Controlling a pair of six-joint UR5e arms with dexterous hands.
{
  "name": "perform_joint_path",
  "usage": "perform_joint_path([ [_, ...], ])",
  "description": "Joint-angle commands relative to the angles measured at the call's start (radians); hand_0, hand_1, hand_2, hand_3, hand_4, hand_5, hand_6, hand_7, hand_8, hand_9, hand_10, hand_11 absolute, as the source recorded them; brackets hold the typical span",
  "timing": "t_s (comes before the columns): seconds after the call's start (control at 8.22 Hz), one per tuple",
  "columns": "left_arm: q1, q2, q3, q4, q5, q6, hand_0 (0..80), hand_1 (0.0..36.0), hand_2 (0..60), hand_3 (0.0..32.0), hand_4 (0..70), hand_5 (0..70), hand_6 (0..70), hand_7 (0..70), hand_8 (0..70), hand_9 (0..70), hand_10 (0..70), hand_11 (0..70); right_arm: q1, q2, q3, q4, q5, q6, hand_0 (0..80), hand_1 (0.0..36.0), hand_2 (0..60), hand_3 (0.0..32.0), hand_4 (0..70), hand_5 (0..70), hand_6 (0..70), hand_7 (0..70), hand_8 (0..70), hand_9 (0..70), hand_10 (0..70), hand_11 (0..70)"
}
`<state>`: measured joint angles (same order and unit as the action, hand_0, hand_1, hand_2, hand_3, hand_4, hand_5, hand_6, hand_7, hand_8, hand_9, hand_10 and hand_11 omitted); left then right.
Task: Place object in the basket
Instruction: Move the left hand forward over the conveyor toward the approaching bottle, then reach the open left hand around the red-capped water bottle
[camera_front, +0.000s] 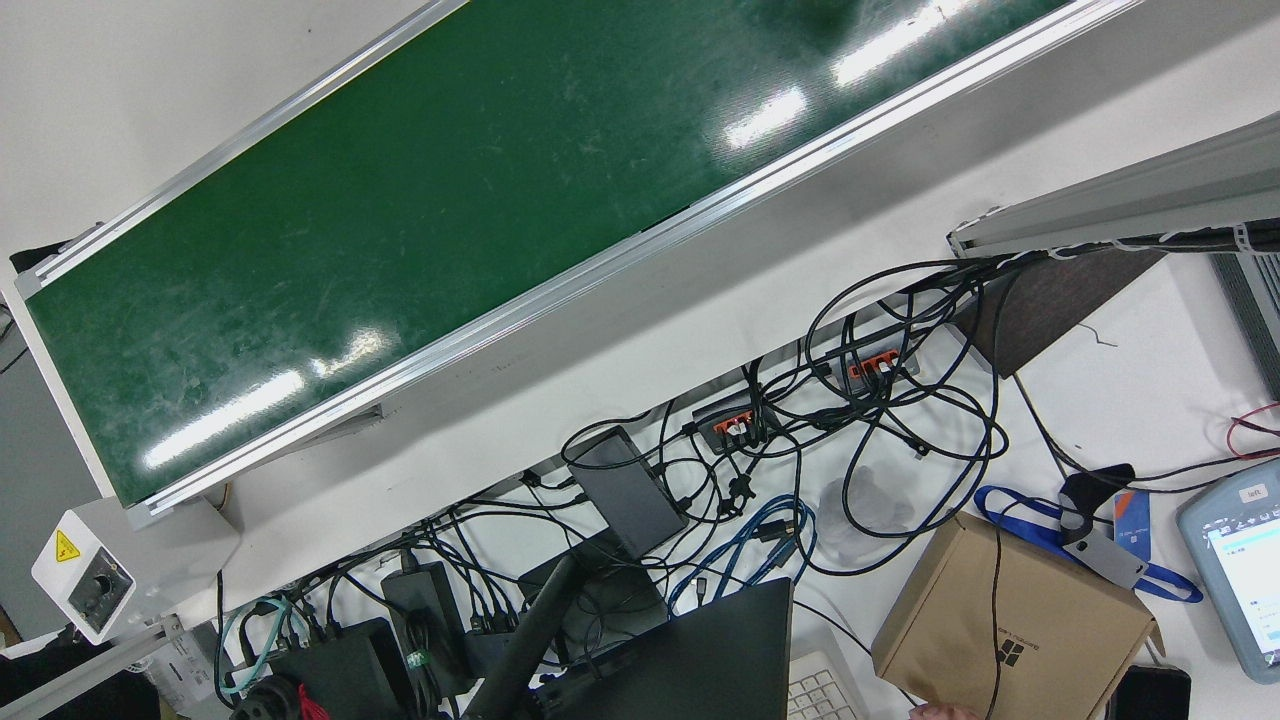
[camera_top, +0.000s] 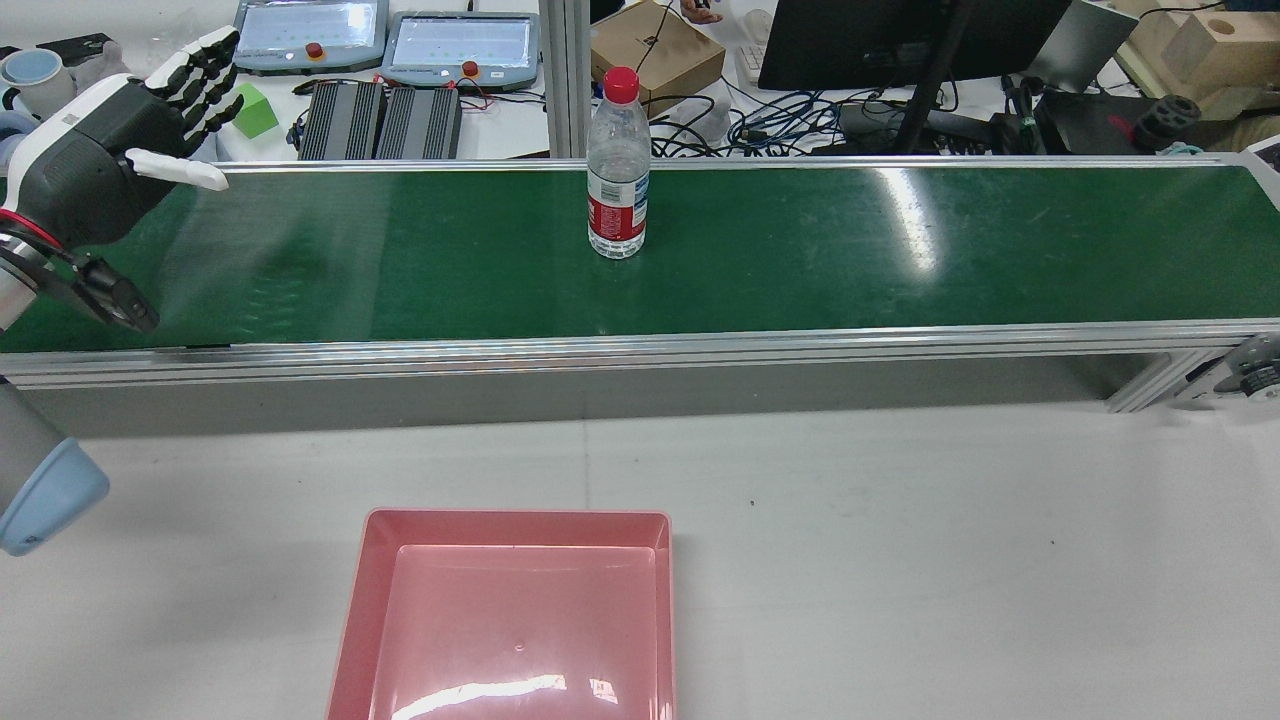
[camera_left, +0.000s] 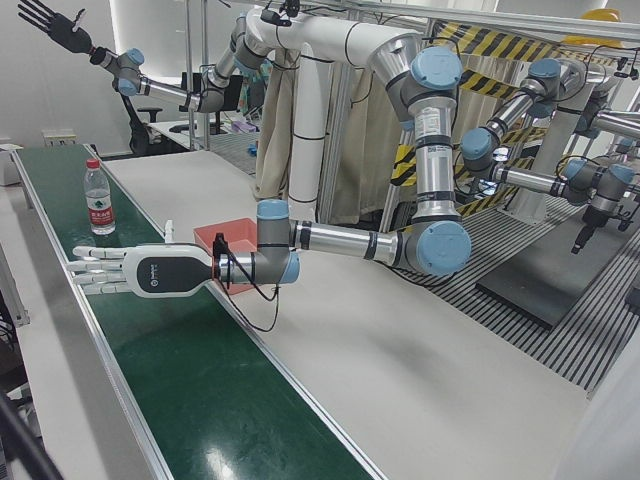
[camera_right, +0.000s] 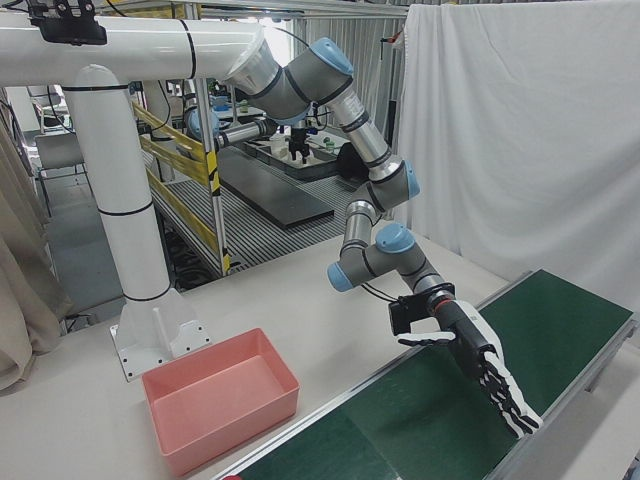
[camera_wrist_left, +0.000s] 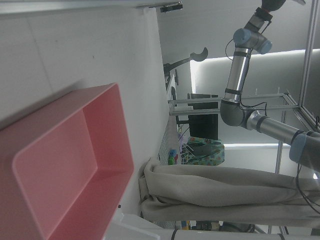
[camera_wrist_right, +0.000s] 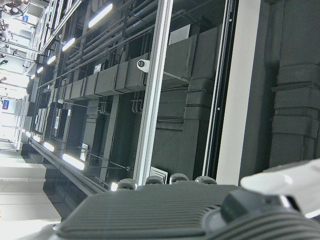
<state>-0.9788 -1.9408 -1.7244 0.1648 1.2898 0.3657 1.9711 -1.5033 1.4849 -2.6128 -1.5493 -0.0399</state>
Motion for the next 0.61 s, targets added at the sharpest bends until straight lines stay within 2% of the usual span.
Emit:
perform_joint_path([
  [0.0,0.009,-0.003,-0.001,0.002,-0.015,0.002,52.3,8.4,0.0,2.6,0.0,12.1,0.0,0.0,2.4,0.6,2.7,5.6,0.000,0.000,0.000,-0.001,0.000,0.000,0.0,0.0,0.0,0.0,0.0,0.0,0.0,0.0,0.0,0.0,0.0,0.0],
  [0.12,0.046,-0.009,-0.001,0.011,-0.015,0.002,52.2,8.3,0.0,2.4,0.0,12.1,0.0,0.0,2.4,0.6,2.6,5.4,0.000,0.000,0.000,-0.001,0.000,0.000,0.0,0.0,0.0,0.0,0.0,0.0,0.0,0.0,0.0,0.0,0.0,0.0],
  [0.49,0.054,-0.029,-0.001,0.022,-0.017,0.021,52.6,9.0,0.0,2.4,0.0,12.7,0.0,0.0,2.8,1.2,2.6,5.4,0.000,0.000,0.000,0.000,0.000,0.000,0.0,0.0,0.0,0.0,0.0,0.0,0.0,0.0,0.0,0.0,0.0,0.0],
])
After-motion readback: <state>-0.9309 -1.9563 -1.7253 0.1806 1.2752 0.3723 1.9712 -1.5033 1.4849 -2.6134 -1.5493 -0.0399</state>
